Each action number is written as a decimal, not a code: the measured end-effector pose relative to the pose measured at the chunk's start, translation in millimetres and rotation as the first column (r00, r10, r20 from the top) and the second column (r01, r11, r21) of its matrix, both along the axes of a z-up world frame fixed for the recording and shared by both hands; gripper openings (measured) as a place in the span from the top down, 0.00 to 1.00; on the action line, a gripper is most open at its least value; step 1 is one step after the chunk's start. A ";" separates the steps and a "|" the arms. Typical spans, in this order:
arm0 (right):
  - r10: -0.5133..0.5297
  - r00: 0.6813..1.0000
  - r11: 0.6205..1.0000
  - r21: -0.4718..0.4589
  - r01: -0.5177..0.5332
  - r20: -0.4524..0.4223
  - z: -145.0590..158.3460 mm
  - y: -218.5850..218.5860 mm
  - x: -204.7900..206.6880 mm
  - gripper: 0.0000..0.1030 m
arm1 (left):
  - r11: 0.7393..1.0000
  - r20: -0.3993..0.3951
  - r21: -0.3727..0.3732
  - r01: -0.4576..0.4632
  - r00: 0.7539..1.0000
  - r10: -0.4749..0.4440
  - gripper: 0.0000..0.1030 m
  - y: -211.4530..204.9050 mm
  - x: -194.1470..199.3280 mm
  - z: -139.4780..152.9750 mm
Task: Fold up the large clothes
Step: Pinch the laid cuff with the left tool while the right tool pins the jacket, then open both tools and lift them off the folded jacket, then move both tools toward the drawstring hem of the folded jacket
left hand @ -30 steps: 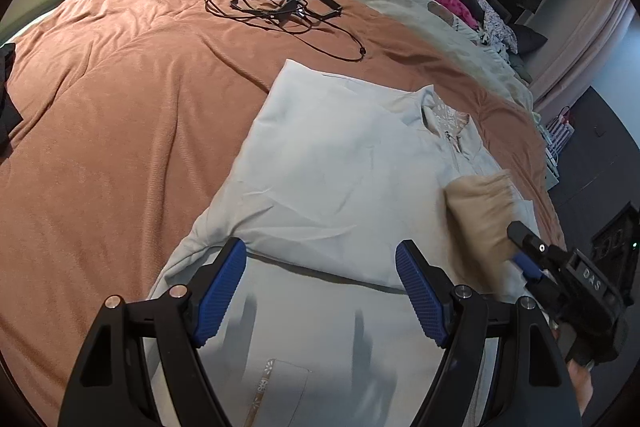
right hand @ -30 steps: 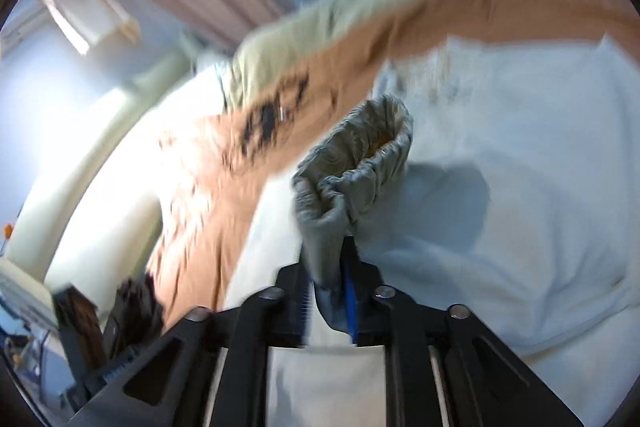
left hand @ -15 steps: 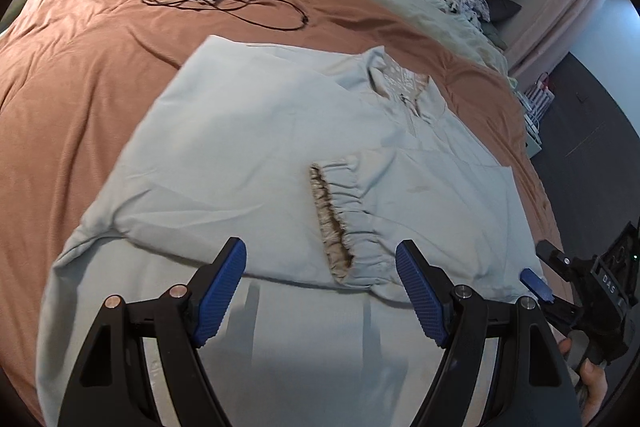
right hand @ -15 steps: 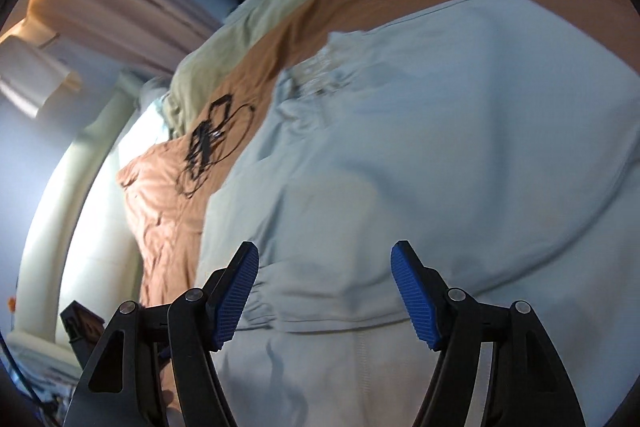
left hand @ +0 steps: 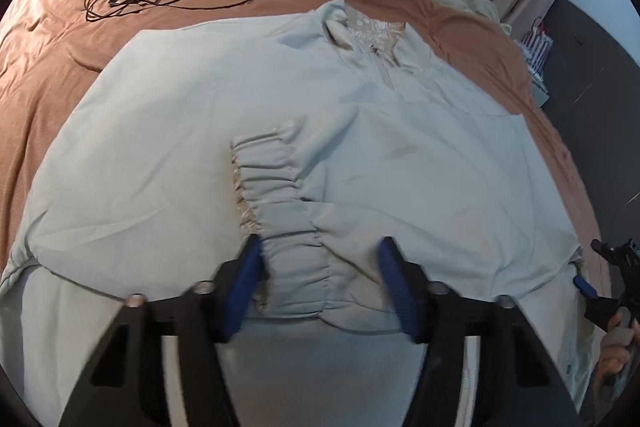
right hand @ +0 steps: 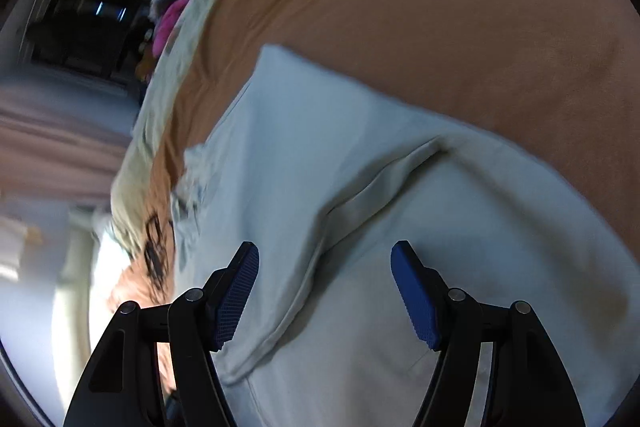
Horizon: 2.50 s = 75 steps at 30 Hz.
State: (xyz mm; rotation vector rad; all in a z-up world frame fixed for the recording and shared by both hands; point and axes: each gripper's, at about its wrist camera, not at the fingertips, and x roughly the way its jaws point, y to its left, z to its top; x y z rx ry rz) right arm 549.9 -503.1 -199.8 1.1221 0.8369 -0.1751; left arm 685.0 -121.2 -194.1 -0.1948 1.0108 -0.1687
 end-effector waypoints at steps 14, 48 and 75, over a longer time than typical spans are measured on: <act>-0.070 0.997 0.998 -0.001 0.070 -0.019 -23.7 -25.1 12.0 0.79 | 0.998 0.064 -0.002 -0.066 0.996 0.066 0.93 18.6 -1.8 12.5; 0.076 0.997 0.990 -0.123 -0.071 0.034 32.1 11.1 -112.3 0.40 | 0.980 0.083 -0.131 -0.148 0.984 0.160 0.26 112.3 -152.5 82.9; 0.284 0.956 0.886 -0.402 -0.233 0.072 82.0 50.3 -314.2 0.29 | 0.965 0.166 -0.158 -0.210 0.957 0.236 0.26 210.6 -390.1 81.8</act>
